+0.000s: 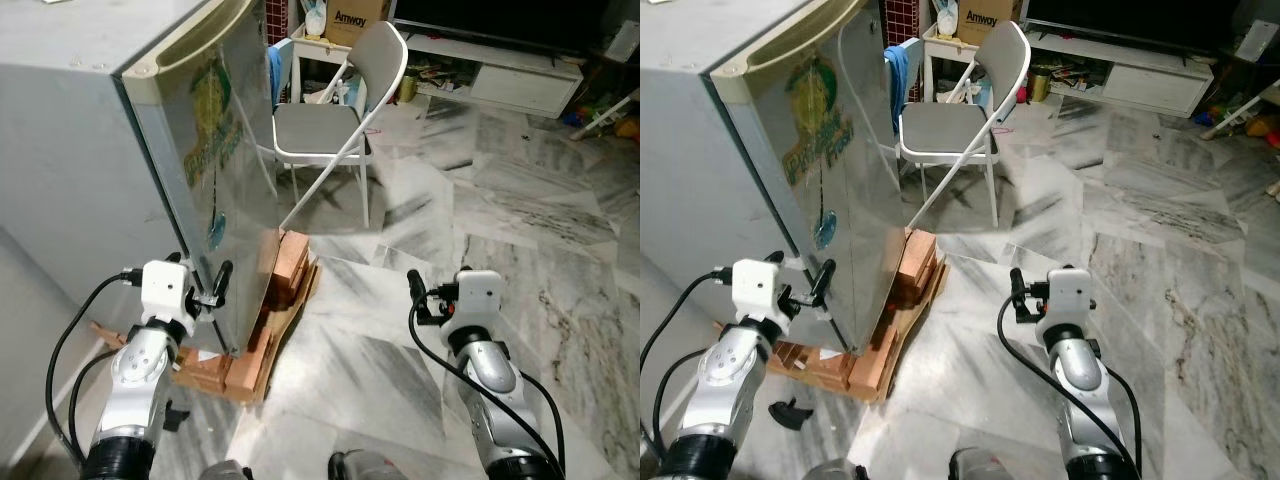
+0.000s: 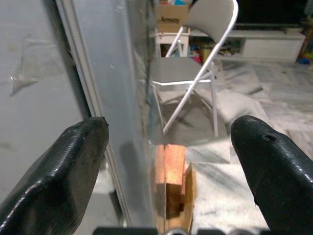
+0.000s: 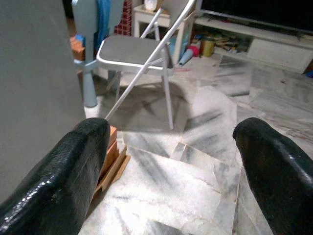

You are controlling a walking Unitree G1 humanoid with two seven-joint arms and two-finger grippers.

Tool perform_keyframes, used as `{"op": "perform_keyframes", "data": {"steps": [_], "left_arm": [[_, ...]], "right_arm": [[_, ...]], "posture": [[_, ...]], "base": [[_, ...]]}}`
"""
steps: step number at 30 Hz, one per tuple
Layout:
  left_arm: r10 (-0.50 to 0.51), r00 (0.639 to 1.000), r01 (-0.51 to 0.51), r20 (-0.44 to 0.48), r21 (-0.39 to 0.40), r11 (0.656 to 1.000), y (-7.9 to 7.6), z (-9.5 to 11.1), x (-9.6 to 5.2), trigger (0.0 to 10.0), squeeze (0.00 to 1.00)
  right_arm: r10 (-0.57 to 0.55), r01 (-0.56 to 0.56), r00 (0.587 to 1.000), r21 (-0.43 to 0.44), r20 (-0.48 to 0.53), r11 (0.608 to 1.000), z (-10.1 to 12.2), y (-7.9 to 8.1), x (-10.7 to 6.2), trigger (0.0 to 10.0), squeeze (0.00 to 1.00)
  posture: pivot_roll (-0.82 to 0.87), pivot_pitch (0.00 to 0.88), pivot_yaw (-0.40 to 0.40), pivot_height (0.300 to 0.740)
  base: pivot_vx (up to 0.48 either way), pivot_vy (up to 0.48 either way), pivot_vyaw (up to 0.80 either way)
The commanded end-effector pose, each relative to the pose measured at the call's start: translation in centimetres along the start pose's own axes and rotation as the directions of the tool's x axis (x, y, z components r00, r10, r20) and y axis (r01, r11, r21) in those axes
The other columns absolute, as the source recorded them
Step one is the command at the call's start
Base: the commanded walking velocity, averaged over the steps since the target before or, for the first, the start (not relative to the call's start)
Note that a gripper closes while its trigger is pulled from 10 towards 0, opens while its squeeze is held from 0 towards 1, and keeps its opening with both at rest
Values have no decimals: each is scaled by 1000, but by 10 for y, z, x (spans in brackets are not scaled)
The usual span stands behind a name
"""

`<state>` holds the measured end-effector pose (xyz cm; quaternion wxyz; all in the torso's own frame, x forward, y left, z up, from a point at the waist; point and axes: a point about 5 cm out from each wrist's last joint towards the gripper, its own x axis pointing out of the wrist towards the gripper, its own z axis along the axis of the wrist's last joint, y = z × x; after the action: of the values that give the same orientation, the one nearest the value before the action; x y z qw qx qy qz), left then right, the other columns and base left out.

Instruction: Restocking fridge

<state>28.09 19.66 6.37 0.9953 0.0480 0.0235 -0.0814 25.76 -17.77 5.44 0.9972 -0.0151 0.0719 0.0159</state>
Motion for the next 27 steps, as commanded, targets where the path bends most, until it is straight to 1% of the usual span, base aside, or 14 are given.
{"op": "perform_keyframes", "data": {"steps": [1,2,3,4,7,10,12,14,15,16,17,20,22,27], "left_arm": [[22,999,-22,-23,5,1000,4,-6,-3,10000,0],[32,999,-32,-22,-3,999,5,-5,2,10000,0],[32,999,-32,-22,-3,999,5,-5,2,10000,0],[37,999,-37,-26,-6,999,6,-5,5,10000,0],[42,999,-42,-32,7,999,7,-5,11,10000,0],[46,998,-45,-35,7,999,9,-5,15,10000,0],[56,998,-57,-41,-8,998,11,-3,21,10000,0],[57,998,-58,-40,-9,998,11,-3,23,10000,0],[27,999,-28,-42,-35,999,7,-1,29,10000,0],[10,999,-12,-43,-46,999,4,0,31,10000,0],[10,999,-12,-43,-46,999,4,0,31,10000,0],[-31,998,28,-46,-58,998,-2,1,35,10000,0],[-71,996,69,-47,-59,996,-11,2,39,10000,0],[-76,996,74,-43,-53,996,-16,4,44,10000,0]], "right_arm": [[14,-14,1000,-8,19,1000,6,1,1,10000,0],[15,-14,1000,-9,19,1000,8,1,0,10000,0],[15,-14,1000,-9,19,1000,8,1,0,10000,0],[13,-13,1000,-9,18,1000,8,0,0,10000,0],[15,-15,1000,-14,9,1000,7,-1,-3,10000,0],[17,-17,1000,-16,4,1000,6,-1,-6,10000,0],[18,-18,1000,-17,-4,1000,5,-1,-9,10000,0],[18,-19,1000,-18,-6,1000,5,-1,-10,10000,0],[19,-19,1000,-24,-20,1000,3,-3,-12,10000,0],[19,-19,999,-27,-27,999,3,-3,-13,10000,0],[19,-19,999,-27,-27,999,3,-3,-13,10000,0],[13,-16,998,-45,-59,999,-2,-7,-16,10000,0],[-1,-5,994,-52,-106,999,-10,-12,-21,10000,0],[-1,-5,994,-52,-113,999,-11,-14,-25,10000,0]], "posture": [[34,12,-47,740],[27,21,-49,740],[27,21,-49,740],[27,25,-51,740],[17,34,-51,740],[13,36,-52,740],[6,37,-51,740],[6,37,-51,740],[1,41,-52,740],[1,41,-52,740],[1,41,-52,740],[-2,45,-51,740],[-8,49,-51,740],[-22,55,-49,740]], "base": [[0,0,0],[0,0,0],[0,0,0],[0,0,0],[0,0,0],[0,0,0],[0,0,0],[0,0,0],[0,0,0],[0,0,0],[0,0,0],[0,0,0],[0,0,0],[0,0,0]]}}
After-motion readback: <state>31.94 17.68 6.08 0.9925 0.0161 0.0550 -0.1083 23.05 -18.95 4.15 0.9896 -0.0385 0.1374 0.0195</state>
